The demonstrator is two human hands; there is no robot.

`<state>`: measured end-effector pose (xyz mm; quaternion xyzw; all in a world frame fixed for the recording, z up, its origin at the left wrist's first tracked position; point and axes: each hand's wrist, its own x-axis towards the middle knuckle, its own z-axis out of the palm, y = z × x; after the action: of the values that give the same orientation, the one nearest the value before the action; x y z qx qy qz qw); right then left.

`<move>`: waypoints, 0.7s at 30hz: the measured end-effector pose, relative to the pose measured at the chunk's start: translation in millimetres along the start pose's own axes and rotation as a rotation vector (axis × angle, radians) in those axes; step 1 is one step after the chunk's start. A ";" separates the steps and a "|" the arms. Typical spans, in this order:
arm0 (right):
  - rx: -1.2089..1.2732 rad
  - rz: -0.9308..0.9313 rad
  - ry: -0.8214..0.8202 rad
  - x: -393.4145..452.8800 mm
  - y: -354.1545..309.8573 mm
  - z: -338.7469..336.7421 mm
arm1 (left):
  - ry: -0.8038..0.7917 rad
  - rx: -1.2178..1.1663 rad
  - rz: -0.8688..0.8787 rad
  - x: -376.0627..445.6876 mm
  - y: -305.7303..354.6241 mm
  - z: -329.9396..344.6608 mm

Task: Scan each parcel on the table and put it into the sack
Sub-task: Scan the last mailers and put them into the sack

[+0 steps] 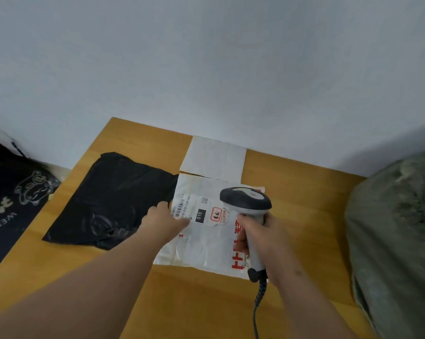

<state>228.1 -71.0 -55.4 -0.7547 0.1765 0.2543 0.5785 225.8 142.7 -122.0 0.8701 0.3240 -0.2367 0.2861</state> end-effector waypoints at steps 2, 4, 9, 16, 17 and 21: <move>-0.014 0.030 -0.014 12.3 3.1 2.1 | 0.022 -0.026 -0.061 9.9 2.2 9.1; -0.010 0.057 -0.029 20.4 6.3 4.3 | 0.026 -0.055 -0.118 19.0 2.7 15.4; -0.034 0.085 -0.046 28.3 7.7 9.4 | 0.036 -0.181 -0.094 23.9 6.4 17.4; -0.021 0.055 -0.047 12.6 0.9 13.2 | 0.040 -0.447 0.042 14.9 8.6 -1.2; -0.023 0.039 -0.049 7.3 -1.0 14.5 | 0.034 -0.459 0.064 10.4 9.4 -7.0; -0.036 -0.050 -0.058 -17.8 -8.2 20.1 | 0.015 -0.512 0.134 -5.5 13.9 -34.3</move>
<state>214.7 -49.9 -42.5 -0.7613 0.1359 0.2646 0.5761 239.6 154.0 -89.1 0.7907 0.3170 -0.1214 0.5094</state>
